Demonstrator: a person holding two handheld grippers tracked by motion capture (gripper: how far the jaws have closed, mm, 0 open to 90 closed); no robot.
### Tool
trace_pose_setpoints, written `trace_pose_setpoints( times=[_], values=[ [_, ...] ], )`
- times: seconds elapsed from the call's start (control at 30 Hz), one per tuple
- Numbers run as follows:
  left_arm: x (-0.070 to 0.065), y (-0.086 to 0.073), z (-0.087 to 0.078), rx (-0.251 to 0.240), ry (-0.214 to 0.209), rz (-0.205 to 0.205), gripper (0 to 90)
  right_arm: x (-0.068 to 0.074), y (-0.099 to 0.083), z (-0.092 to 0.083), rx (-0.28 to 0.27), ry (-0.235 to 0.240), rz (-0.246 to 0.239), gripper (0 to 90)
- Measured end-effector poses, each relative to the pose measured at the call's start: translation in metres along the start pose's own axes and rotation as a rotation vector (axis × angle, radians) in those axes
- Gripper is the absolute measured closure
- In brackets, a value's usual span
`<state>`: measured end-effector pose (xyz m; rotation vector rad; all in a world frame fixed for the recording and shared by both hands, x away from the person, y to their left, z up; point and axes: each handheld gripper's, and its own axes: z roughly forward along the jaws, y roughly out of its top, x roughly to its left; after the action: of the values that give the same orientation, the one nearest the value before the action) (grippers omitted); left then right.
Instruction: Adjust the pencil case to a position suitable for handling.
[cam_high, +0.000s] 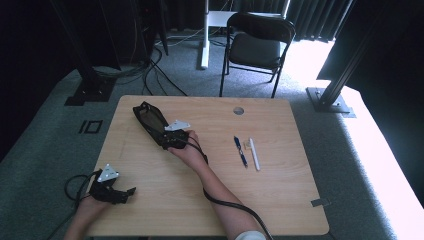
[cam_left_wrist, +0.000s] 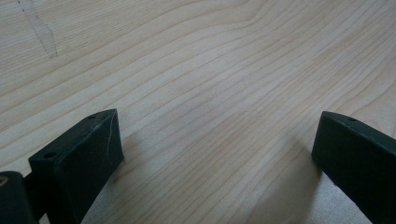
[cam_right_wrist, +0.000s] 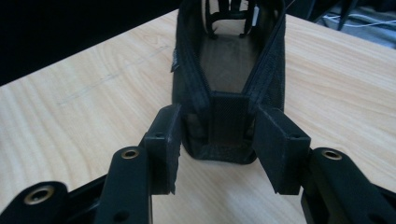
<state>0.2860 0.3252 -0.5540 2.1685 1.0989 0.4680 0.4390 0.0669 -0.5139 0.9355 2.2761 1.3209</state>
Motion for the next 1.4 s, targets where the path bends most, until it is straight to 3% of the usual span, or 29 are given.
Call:
trace_pose_setpoints(
  times=[0.07,0.23,0.67,1.23,1.4],
  values=[
    [0.000,0.000,0.000,0.000,0.000,0.000,2.1,0.000,0.000,0.002,0.004,-0.001,0.015,53.6],
    [0.000,0.000,0.000,0.000,0.000,0.000,2.1,-0.002,0.000,0.003,0.008,-0.020,0.043,72.4],
    [0.000,0.000,0.000,0.000,0.000,-0.001,2.0,-0.008,-0.005,-0.010,0.036,0.004,0.039,73.2],
    [0.000,0.000,0.000,0.000,0.000,0.000,2.1,-0.023,-0.029,-0.052,0.050,0.026,0.051,73.3],
    [0.000,0.000,0.000,0.000,0.000,0.000,2.0,-0.024,-0.036,-0.066,0.056,0.027,0.026,73.3]
  ],
)
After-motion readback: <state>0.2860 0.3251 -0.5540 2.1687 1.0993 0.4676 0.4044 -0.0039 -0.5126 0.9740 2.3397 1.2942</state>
